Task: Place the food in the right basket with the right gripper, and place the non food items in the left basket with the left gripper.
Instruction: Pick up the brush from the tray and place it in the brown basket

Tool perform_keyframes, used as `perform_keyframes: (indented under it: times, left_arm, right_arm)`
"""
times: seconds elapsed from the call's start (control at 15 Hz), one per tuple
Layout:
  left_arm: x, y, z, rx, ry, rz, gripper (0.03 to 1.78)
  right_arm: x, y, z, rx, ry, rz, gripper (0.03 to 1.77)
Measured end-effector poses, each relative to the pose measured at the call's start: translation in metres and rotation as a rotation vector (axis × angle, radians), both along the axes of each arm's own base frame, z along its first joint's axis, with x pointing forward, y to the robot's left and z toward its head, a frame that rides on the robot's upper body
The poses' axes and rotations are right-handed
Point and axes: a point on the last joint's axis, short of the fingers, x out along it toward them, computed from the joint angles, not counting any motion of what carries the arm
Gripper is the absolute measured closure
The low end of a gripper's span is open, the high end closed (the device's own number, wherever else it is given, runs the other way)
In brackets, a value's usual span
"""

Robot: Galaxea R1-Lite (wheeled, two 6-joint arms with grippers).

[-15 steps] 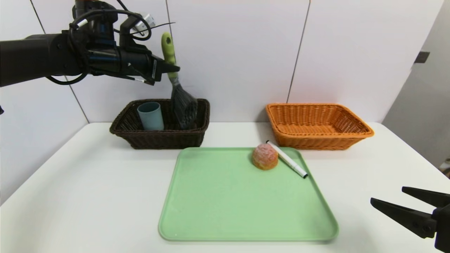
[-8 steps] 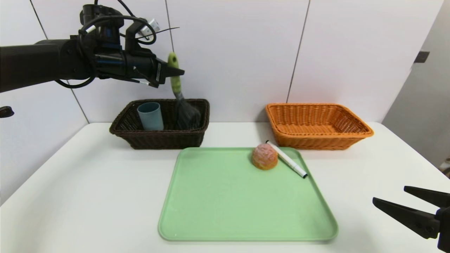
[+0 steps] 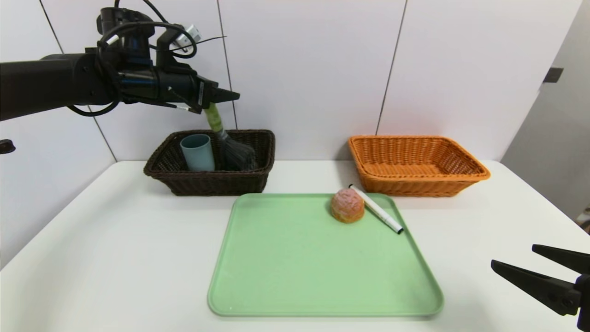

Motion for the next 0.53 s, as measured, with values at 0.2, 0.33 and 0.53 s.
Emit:
perform_keyframes:
  times: [0.2, 0.33, 0.53]
  left_arm:
    - [-0.001, 0.010, 0.004, -0.002, -0.009, 0.022, 0.34]
    - [-0.003, 0.021, 0.008, -0.002, -0.017, 0.049, 0.29]
    - [-0.005, 0.036, 0.011, -0.003, -0.025, 0.083, 0.23]
  right_arm:
    - [-0.002, 0.000, 0.000, 0.001, -0.001, 0.002, 0.10]
    - [-0.003, 0.000, 0.000, 0.001, -0.004, 0.001, 0.10]
    - [-0.004, -0.001, 0.001, 0.002, -0.007, 0.002, 0.10]
